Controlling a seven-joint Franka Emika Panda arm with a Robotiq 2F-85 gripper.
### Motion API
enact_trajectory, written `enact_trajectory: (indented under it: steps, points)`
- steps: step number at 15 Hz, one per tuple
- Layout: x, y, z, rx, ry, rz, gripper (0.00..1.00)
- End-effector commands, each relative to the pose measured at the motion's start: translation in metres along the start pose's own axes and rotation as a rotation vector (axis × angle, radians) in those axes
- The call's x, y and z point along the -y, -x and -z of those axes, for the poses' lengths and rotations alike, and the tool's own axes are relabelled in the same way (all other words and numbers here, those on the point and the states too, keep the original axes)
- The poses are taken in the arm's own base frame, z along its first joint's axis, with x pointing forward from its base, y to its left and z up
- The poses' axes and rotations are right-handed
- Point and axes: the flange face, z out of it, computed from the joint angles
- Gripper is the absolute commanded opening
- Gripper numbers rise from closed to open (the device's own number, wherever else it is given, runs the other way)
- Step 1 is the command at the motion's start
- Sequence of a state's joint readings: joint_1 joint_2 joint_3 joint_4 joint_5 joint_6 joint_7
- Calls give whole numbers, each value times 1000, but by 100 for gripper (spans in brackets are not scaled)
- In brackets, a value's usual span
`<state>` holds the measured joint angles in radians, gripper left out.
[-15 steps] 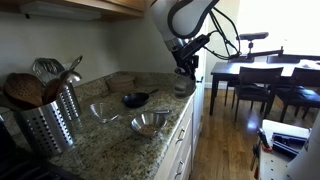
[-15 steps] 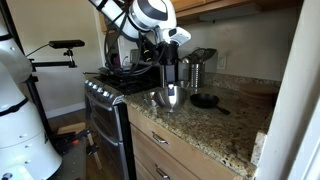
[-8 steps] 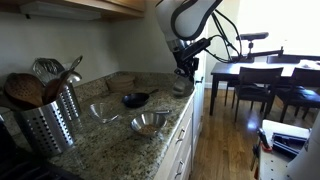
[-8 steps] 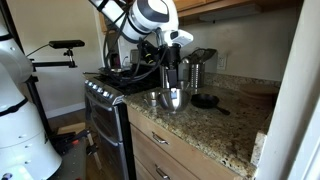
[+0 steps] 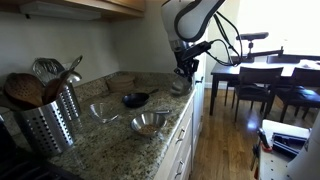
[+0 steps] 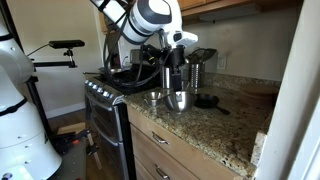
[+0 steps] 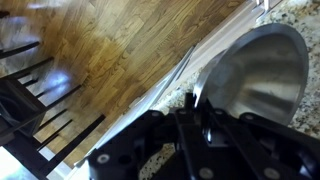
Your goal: Pour the contents of the silver bowl into the other silver bowl
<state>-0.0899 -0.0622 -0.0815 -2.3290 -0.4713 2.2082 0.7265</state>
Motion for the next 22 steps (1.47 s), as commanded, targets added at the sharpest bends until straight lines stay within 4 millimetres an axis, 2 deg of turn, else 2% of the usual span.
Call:
enact_trajectory:
  steps: [1, 18, 22]
  points:
    - [-3, -7, -12, -3, -80, -42, 8]
    - [11, -24, -70, 73, -255, -85, 8]
    - [14, -28, -78, 85, -263, -105, 8]
